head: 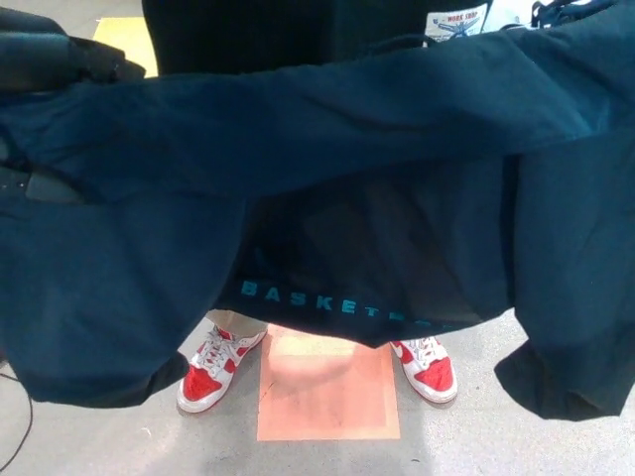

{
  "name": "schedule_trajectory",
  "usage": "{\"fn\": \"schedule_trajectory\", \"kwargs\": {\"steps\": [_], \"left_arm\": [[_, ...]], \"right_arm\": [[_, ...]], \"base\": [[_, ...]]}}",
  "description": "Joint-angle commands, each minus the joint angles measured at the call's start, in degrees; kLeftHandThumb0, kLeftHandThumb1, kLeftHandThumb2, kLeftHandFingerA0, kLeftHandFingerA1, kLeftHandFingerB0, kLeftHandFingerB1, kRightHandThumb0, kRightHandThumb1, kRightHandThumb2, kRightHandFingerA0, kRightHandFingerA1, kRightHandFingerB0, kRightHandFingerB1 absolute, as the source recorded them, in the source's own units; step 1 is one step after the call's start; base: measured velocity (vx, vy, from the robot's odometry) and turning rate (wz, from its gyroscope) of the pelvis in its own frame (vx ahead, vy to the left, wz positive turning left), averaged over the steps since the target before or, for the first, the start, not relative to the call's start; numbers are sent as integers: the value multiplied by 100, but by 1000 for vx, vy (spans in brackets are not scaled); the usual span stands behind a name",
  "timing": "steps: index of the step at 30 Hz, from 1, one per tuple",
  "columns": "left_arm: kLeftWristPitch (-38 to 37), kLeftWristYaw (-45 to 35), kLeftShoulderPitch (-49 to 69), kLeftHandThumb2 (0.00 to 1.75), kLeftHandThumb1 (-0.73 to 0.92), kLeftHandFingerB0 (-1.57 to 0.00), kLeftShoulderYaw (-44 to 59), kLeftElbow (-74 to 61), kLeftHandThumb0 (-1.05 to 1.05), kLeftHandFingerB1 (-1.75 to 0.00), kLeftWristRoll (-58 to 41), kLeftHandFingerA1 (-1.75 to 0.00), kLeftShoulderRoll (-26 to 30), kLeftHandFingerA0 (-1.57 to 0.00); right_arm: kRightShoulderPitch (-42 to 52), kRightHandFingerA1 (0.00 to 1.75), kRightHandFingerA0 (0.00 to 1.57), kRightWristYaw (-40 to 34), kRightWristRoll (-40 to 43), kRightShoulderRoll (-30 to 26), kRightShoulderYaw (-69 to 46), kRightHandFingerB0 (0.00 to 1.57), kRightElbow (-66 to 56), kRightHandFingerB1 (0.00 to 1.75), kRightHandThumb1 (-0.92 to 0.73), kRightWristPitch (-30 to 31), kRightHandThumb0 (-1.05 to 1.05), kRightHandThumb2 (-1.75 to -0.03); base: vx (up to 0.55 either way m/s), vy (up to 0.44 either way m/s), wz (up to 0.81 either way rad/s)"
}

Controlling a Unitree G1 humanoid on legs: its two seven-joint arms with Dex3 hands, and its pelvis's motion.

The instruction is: A person hands a coat to the robot and the robot grabs it with both hands and holds it while the person wears the coat.

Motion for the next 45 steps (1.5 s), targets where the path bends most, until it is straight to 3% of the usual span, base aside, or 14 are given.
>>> {"fn": "schedule_trajectory", "kwargs": {"steps": [1,17,25,26,29,33,34,37,39,40,41,42,44,45], "left_arm": [[110,-226,301,94,56,0,26,72,-93,0,90,-10,-67,0],[322,-199,417,91,54,-3,-18,-120,-89,-4,276,-13,-232,-2],[376,-226,515,91,53,-2,5,-218,-87,-6,374,-13,-339,-2],[377,-257,489,91,52,-1,-30,-229,-87,-6,420,-14,-364,-1],[293,-205,554,92,52,-3,-40,-282,-88,-5,499,-15,-406,-3],[54,-78,603,74,46,0,-130,-282,-88,-10,715,-34,-473,-8],[14,75,672,86,45,0,-118,-300,-77,-11,801,-79,-506,-90],[-100,586,892,88,36,0,-42,-336,-48,-42,1077,-84,-612,-91],[-282,957,1004,59,62,-40,-2,-312,-67,-33,1279,-66,-665,-94],[-381,1125,1060,62,73,-75,10,-296,-69,-49,1366,-96,-668,-90],[-504,1337,1128,62,73,-75,23,-276,-69,-49,1472,-96,-670,-90],[-632,1568,1199,66,81,-87,32,-214,-65,-100,1572,-141,-682,-91],[-925,2345,1360,67,92,-90,19,-81,-57,-84,1957,-119,-686,-97],[-1030,2659,1417,71,86,-75,49,-17,-44,-112,2024,-157,-726,-87]], "right_arm": [[403,53,39,1512,433,-320,151,0,-87,4,-53,224,-87,-92],[54,50,25,2586,80,174,1101,0,44,2,-50,561,-85,-88],[-77,53,67,2115,-291,804,1259,0,406,3,-64,342,-90,-60],[-121,58,47,2067,-334,949,1273,0,529,0,-49,404,-86,-90],[-157,43,37,1961,-496,1165,1325,0,663,1,-61,388,-95,-59],[-71,51,32,1551,-862,1431,1380,0,751,0,-45,268,-86,-87],[-3,50,32,1404,-911,1461,1345,0,754,2,-49,210,-82,-87],[352,57,55,593,-1027,1517,1143,4,763,18,-53,-266,-80,-89],[434,49,71,254,-1194,1497,1128,22,791,32,-72,-600,-77,-62],[497,65,109,44,-1212,1480,1094,83,812,52,-82,-796,-69,-65],[574,65,109,-218,-1233,1457,1055,83,840,52,-82,-1039,-69,-65],[697,63,112,-591,-1310,1425,1000,92,830,53,-87,-1265,-66,-68],[1014,101,95,-1668,-1706,1302,933,75,718,47,-92,-1670,-58,-69],[1177,132,85,-2122,-1762,1273,826,74,733,50,-89,-1838,-47,-68]], "base": [[0,0,0],[0,0,0],[0,0,0],[0,0,0],[0,0,0],[0,0,0],[0,0,0],[0,0,0],[0,0,0],[0,0,0],[0,0,0],[0,0,0],[0,0,0],[0,0,0]]}}
